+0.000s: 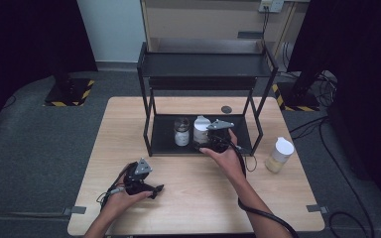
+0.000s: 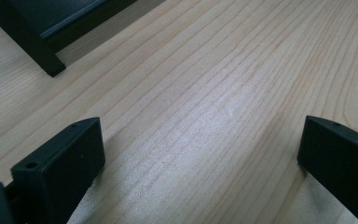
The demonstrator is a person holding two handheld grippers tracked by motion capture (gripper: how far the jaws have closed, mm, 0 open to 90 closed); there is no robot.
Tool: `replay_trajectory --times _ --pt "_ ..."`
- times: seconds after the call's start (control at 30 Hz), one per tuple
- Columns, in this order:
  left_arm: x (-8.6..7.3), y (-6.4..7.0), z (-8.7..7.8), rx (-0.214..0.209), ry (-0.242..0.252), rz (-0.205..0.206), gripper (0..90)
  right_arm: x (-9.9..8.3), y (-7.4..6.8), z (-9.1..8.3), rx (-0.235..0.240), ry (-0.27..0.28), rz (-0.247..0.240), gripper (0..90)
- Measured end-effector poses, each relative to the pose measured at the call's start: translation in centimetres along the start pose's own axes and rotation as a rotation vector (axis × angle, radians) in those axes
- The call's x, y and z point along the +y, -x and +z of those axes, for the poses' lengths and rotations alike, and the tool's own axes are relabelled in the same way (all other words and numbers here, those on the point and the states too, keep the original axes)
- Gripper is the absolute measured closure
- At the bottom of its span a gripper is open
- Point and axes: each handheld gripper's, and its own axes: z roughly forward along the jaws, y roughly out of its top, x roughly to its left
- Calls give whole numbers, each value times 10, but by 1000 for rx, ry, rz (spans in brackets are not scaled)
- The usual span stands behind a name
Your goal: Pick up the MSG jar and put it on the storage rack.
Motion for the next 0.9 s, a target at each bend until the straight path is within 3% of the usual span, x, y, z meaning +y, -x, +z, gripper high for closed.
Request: replay_trajectory --times 0.47,0.77,0.9 --pt "0 0 0 0 0 0 0 -11 2 -18 13 1 6 59" --pt "0 0 0 0 0 0 0 -34 4 -39 40 5 5 56" --pt "0 0 0 0 0 -1 0 -43 2 -49 56 2 -24 56"
